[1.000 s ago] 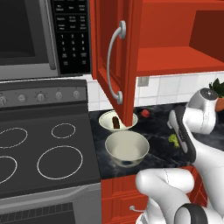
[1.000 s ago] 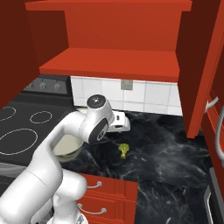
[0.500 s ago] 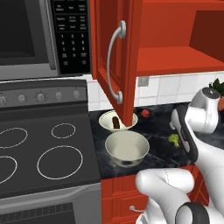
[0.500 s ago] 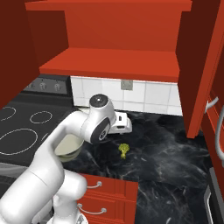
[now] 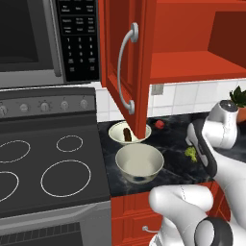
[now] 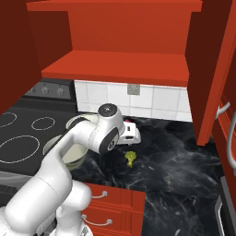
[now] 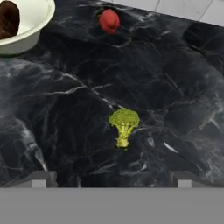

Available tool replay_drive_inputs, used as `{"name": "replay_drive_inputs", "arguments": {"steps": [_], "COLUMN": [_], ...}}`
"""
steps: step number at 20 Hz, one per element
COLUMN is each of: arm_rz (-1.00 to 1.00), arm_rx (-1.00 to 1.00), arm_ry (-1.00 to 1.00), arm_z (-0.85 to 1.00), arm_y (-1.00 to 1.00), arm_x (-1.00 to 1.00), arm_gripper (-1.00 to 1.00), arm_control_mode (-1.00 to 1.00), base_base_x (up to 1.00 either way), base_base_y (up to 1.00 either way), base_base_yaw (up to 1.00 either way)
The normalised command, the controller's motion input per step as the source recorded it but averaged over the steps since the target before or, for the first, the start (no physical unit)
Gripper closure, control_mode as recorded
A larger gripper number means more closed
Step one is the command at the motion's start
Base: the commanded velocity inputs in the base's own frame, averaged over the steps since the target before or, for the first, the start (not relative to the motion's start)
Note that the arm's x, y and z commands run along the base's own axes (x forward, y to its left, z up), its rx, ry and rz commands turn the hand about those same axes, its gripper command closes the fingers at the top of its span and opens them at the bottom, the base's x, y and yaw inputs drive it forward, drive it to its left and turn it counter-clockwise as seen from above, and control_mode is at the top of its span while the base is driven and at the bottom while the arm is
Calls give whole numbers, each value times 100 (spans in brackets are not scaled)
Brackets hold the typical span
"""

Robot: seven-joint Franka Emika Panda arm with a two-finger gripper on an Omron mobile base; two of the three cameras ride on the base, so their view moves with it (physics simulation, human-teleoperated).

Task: Pick both bowls and place them on the counter. Then place the broccoli in one bowl and place the sweet potato in the other bowl.

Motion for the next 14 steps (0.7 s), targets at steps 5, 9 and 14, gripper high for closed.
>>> {"name": "replay_drive_inputs", "arguments": {"steps": [5,9,14], "arm_rz": [0,0,0], "arm_rx": [0,0,0], "arm_ry": [0,2,8], "arm_z": [-38,-37,-39], "arm_y": [-4,-1,-3], "arm_x": [13,19,26], "arm_gripper": [-100,-100,-100], "arm_control_mode": [-100,-100,-100], "base_base_x": [0,0,0], "base_base_y": [0,0,0], "base_base_yaw": [0,0,0]}}
